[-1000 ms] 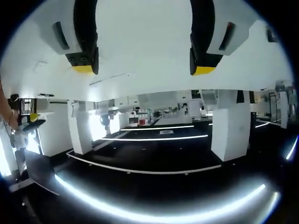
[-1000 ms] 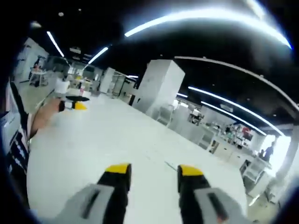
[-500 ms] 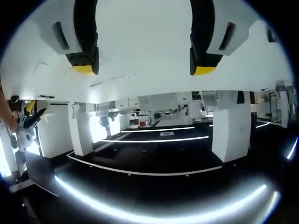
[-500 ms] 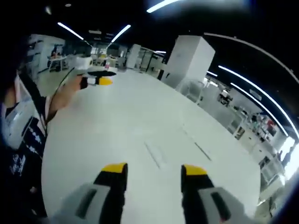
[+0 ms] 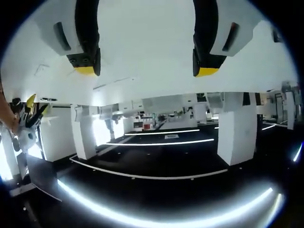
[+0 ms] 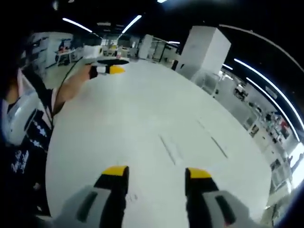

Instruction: Locate the socket holder cover, grip the socket holder cover, clip it into the socket holder slot.

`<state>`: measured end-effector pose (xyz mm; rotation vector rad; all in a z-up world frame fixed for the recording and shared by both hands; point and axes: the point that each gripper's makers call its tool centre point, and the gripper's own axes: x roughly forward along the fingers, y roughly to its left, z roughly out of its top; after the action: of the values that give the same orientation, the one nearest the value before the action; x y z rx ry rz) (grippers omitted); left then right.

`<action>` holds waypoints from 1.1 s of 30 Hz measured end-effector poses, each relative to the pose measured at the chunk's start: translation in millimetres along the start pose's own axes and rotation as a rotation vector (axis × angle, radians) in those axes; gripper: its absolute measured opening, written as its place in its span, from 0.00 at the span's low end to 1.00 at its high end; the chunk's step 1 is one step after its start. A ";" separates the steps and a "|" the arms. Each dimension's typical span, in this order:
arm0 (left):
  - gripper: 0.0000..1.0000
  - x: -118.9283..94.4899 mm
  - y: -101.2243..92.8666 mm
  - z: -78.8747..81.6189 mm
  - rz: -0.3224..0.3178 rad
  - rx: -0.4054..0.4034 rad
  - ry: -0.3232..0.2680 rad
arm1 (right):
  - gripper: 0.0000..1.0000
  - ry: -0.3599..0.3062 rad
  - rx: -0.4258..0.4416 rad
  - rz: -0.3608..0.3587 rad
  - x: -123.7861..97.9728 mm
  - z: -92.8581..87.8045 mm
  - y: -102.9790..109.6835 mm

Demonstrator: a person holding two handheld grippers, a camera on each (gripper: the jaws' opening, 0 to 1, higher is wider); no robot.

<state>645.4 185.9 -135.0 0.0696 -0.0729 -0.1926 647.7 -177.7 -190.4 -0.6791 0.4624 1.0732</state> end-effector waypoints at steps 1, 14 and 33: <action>0.78 0.1 -0.2 -0.1 -0.001 0.000 0.001 | 0.50 0.009 -0.003 0.004 0.5 -1.4 0.4; 0.78 2.2 3.9 -5.6 0.009 0.001 0.019 | 0.51 0.076 -0.060 0.064 4.0 -3.0 17.5; 0.78 4.4 7.0 -4.7 0.008 -0.001 0.021 | 0.54 0.192 -0.127 0.128 14.1 -15.5 32.0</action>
<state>651.4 192.2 -138.9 0.0706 -0.0522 -0.1834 624.1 -169.7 -219.4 -0.8790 0.6135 1.1699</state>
